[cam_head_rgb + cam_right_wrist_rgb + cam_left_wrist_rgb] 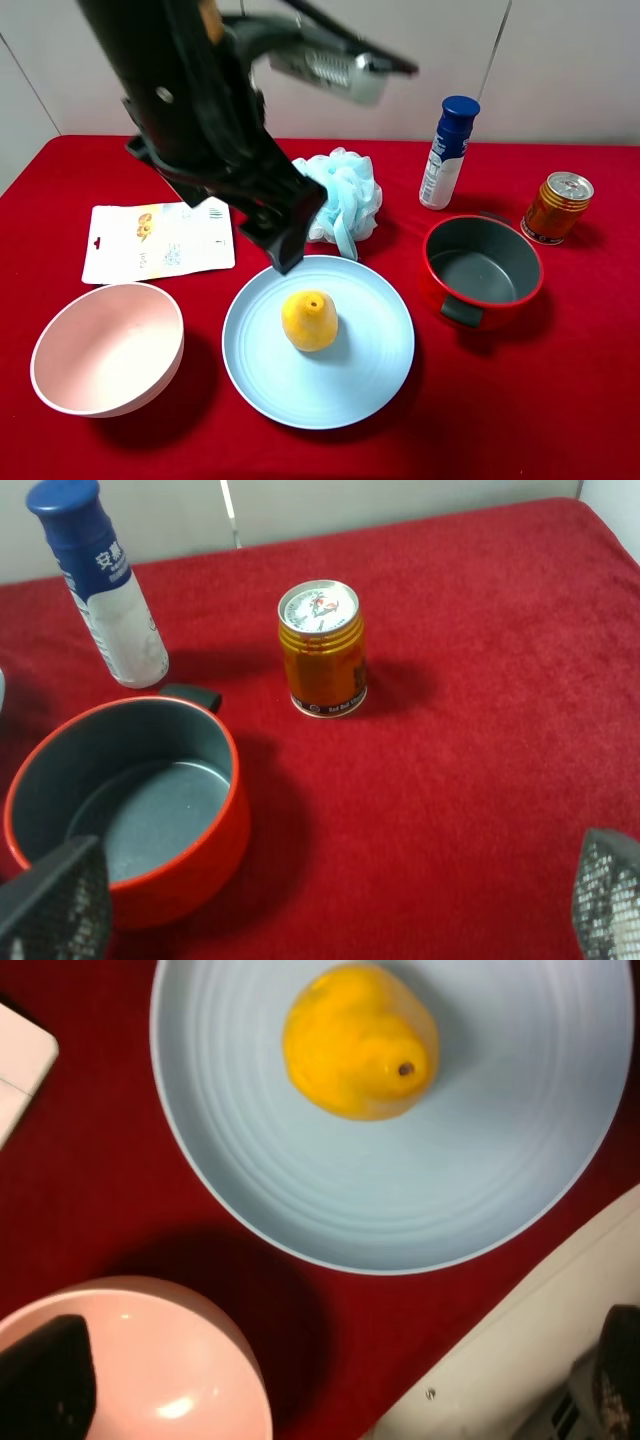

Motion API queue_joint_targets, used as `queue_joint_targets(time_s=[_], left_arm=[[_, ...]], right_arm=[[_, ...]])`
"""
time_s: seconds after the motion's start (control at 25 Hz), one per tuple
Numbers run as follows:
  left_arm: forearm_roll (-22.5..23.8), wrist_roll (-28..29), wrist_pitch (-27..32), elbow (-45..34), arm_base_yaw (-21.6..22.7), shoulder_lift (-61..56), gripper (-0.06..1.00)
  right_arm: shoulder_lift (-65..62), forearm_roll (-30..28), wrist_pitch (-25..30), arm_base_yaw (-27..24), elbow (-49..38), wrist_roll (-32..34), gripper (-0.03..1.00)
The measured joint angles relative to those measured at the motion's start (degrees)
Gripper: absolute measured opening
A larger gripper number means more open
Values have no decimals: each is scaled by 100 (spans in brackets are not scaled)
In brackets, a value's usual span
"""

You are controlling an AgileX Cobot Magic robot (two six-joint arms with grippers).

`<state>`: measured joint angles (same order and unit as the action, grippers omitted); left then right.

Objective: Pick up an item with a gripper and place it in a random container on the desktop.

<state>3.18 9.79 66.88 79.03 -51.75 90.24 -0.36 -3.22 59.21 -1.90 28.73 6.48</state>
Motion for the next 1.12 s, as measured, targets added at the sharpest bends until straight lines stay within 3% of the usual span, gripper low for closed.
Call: queue_joint_targets(time_s=[0.36, 1.12], left_arm=[[17, -12, 10, -1116, 0, -1604, 99], [155, -30, 34, -3878, 21, -6603, 99]], right_arm=[[0, 0, 0, 0, 0, 0, 69], [0, 0, 0, 0, 0, 0, 69]])
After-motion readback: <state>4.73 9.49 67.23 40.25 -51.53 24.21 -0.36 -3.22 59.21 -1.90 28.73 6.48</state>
